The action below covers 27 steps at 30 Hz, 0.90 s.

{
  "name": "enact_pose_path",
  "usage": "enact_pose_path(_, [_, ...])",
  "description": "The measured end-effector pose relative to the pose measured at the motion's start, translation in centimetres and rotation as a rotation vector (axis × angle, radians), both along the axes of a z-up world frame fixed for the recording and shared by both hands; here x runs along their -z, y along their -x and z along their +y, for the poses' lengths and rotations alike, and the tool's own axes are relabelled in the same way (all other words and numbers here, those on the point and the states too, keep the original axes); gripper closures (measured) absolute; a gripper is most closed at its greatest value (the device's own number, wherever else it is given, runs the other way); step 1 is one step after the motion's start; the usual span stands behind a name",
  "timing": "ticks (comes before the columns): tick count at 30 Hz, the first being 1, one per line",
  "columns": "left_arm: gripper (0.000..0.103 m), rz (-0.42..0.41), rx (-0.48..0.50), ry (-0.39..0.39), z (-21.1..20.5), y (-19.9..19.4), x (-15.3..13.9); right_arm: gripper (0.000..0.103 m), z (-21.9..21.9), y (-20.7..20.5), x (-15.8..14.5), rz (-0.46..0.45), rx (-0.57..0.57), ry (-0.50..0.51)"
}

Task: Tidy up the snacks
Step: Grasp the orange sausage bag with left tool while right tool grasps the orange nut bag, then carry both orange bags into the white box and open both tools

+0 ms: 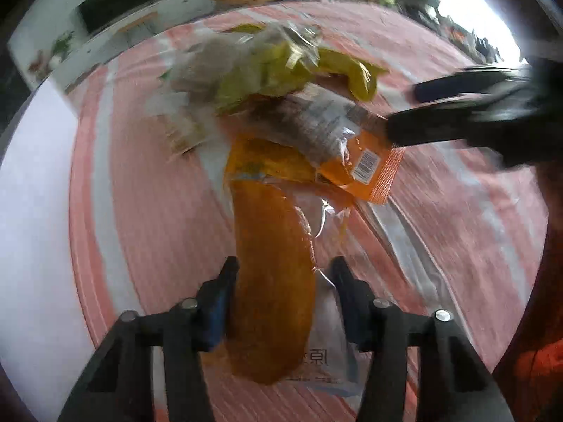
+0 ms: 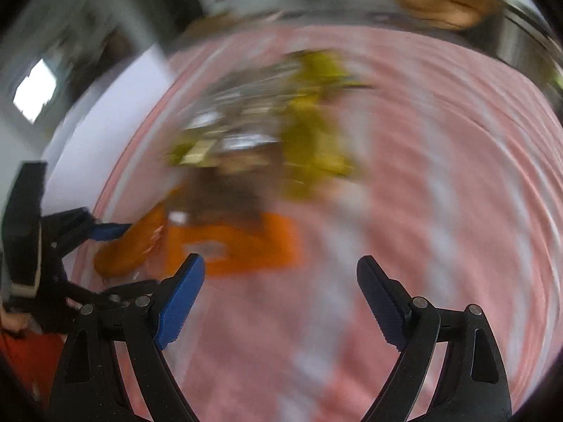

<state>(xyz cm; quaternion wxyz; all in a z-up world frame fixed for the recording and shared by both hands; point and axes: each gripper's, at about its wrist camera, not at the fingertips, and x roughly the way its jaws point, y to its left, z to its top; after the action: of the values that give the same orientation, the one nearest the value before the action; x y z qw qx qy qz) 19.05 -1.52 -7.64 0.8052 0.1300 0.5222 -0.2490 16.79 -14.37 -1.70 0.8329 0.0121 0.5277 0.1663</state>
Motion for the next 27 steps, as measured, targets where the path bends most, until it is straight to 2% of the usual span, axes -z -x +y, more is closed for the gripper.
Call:
enact_pose_path(3, [0.052, -0.006, -0.073, 0.062, 2.2, 2.1, 0.1, 0.013, 5.3, -3.7, 1.3, 0.009, -0.054, 0.117])
enact_pose_path(4, [0.052, -0.017, -0.09, 0.071, 2.8, 3.1, 0.0, 0.011, 6.9, -5.0, 2.3, 0.04, -0.063, 0.151])
enact_pose_path(7, [0.052, -0.034, -0.13, 0.118, 4.2, 5.2, 0.0, 0.01, 9.2, -7.0, 3.6, 0.054, -0.048, 0.23])
enact_pose_path(9, [0.052, -0.043, -0.152, 0.152, 5.0, 6.3, 0.1, 0.017, 9.2, -7.2, 3.5, 0.058, -0.024, 0.211])
enact_pose_path(10, [0.052, -0.05, -0.16, 0.172, 5.6, 6.9, 0.1, 0.034, 8.9, -7.0, 3.3, 0.064, -0.018, 0.201])
enact_pose_path(11, [0.052, -0.055, -0.164, 0.187, 5.9, 7.3, 0.0, 0.037, 8.4, -6.5, 2.8, 0.059, -0.018, 0.191])
enact_pose_path(13, [0.052, -0.065, -0.173, 0.223, 6.8, 8.1, 0.0, 0.039, 6.9, -5.2, 2.1, 0.097, -0.031, 0.134])
enact_pose_path(17, [0.052, -0.083, -0.195, 0.294, 7.4, 9.0, -0.5, 0.039, 3.7, -1.2, 0.8, 0.111, -0.027, 0.045])
enact_pose_path(20, [0.052, -0.093, -0.205, 0.361, 8.3, 9.8, -2.0, 0.039, 0.3, 1.6, -0.4, 0.13, 0.033, -0.165])
enact_pose_path(24, [0.052, -0.13, -0.217, 0.462, 9.1, 10.2, -5.2, 0.039, -2.4, 2.5, -1.0, 0.165, 0.11, -0.361])
enact_pose_path(27, [0.052, -0.182, -0.243, 0.526, 11.2, 10.6, -8.3, 0.039, -1.5, 2.1, -2.8, 0.159, 0.112, -0.461])
